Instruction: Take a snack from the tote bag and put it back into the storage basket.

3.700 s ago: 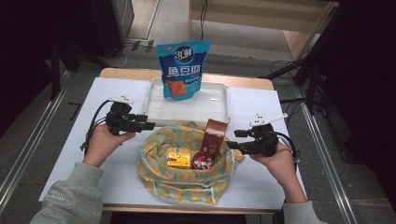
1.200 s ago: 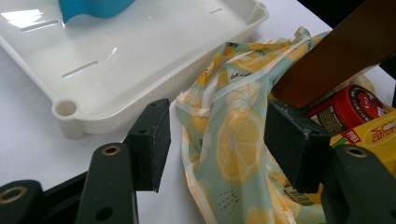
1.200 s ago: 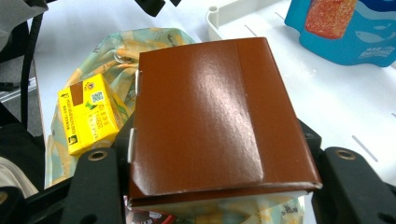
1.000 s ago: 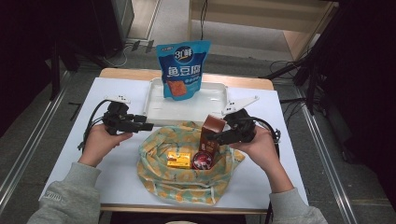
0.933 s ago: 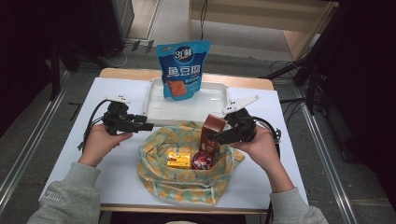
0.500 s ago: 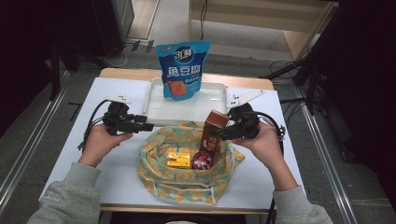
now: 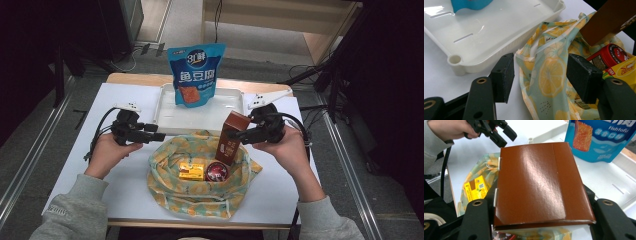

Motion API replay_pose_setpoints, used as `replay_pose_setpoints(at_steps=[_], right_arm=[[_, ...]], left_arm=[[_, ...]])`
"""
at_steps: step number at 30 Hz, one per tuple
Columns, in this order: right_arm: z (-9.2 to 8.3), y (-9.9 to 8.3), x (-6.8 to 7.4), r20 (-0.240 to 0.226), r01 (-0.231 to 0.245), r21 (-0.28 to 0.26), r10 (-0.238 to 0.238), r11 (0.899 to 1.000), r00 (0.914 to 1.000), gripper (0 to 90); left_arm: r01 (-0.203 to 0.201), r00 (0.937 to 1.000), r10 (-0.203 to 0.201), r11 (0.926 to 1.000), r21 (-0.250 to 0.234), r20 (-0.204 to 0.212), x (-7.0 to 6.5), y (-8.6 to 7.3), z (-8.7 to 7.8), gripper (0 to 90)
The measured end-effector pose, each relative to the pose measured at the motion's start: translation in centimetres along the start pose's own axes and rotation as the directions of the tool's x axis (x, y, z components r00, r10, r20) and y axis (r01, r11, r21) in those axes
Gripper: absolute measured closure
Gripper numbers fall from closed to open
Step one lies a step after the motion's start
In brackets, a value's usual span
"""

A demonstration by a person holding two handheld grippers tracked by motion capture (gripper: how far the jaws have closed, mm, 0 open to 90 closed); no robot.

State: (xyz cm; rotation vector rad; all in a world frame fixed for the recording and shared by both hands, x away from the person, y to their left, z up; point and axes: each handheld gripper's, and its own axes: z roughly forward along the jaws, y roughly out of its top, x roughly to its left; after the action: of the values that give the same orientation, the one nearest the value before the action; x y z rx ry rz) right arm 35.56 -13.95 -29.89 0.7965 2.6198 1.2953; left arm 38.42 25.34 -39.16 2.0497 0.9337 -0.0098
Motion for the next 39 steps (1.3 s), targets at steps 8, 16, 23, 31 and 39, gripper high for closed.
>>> replay_pose_setpoints(at_steps=[8,16,23,31,39], right_arm=[[-1.2,1.3,-0.1,0.006,0.001,-0.010,0.000,1.000,1.0000,41.9],[-2.2,2.5,-0.4,0.006,-0.010,-0.024,0.010,1.000,0.9999,42.1],[-3.1,4.0,-0.9,0.013,-0.012,-0.035,0.012,0.999,0.9998,42.3],[-3.3,5.3,-2.0,0.042,-0.017,-0.043,0.019,0.999,0.9990,42.4],[-2.6,6.6,-3.4,0.066,-0.029,-0.051,0.032,0.998,0.9973,42.6]], left_arm=[[-0.005,1.0000,0.005,1.0000,0.004,0.006,0.0,0.0,0.1,39.9],[-0.007,1.0000,0.007,0.9998,0.019,0.001,0.0,-0.1,0.3,40.0],[-0.012,0.9999,0.012,0.9997,0.022,0.002,0.0,-0.1,0.3,39.9],[-0.019,0.9998,0.018,0.9996,0.021,0.006,0.0,-0.1,0.3,39.9],[-0.018,0.9998,0.018,0.9996,0.022,0.007,0.0,-0.1,0.3,39.9]])
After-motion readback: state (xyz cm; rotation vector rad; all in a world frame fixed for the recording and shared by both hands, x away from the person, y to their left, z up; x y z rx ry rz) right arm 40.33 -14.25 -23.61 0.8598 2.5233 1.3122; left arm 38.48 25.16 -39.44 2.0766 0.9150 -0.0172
